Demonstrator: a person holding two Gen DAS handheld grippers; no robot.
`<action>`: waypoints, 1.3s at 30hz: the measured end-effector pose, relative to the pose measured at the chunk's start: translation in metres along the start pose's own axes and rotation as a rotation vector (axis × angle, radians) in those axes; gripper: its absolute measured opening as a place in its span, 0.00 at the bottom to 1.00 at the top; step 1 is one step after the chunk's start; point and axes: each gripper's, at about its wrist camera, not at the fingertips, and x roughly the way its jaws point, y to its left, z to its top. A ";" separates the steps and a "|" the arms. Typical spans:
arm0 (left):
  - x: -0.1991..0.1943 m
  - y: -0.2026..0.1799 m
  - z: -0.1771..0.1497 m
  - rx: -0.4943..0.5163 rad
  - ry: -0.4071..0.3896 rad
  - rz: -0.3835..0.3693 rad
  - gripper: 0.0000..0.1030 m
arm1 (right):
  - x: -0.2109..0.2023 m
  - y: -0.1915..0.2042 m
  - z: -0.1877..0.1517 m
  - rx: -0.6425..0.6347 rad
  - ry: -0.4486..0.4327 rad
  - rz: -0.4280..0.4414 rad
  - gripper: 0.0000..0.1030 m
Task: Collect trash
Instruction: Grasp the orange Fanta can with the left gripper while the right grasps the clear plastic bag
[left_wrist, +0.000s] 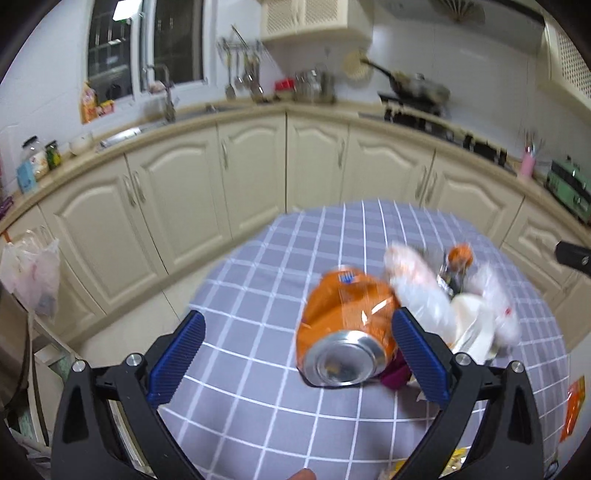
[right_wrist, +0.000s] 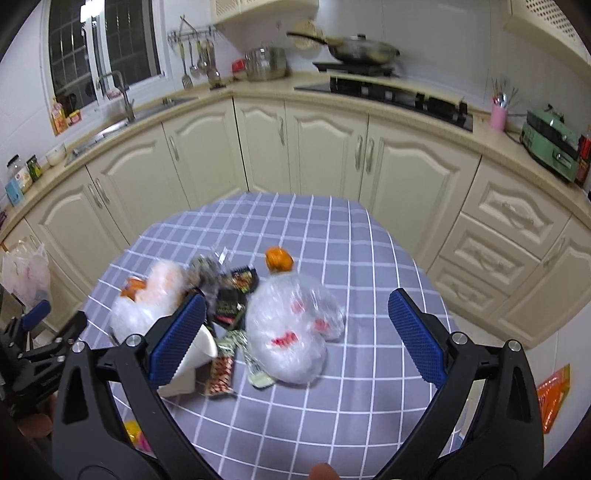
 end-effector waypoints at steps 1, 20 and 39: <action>0.011 -0.003 -0.011 0.015 0.013 -0.005 0.96 | 0.003 -0.001 -0.001 0.002 0.007 -0.001 0.94; 0.081 -0.006 -0.010 -0.082 0.151 -0.117 0.65 | 0.109 0.003 -0.026 -0.007 0.223 0.117 0.78; 0.081 -0.002 -0.016 -0.034 0.177 -0.074 0.86 | 0.082 -0.045 -0.038 0.114 0.190 0.198 0.53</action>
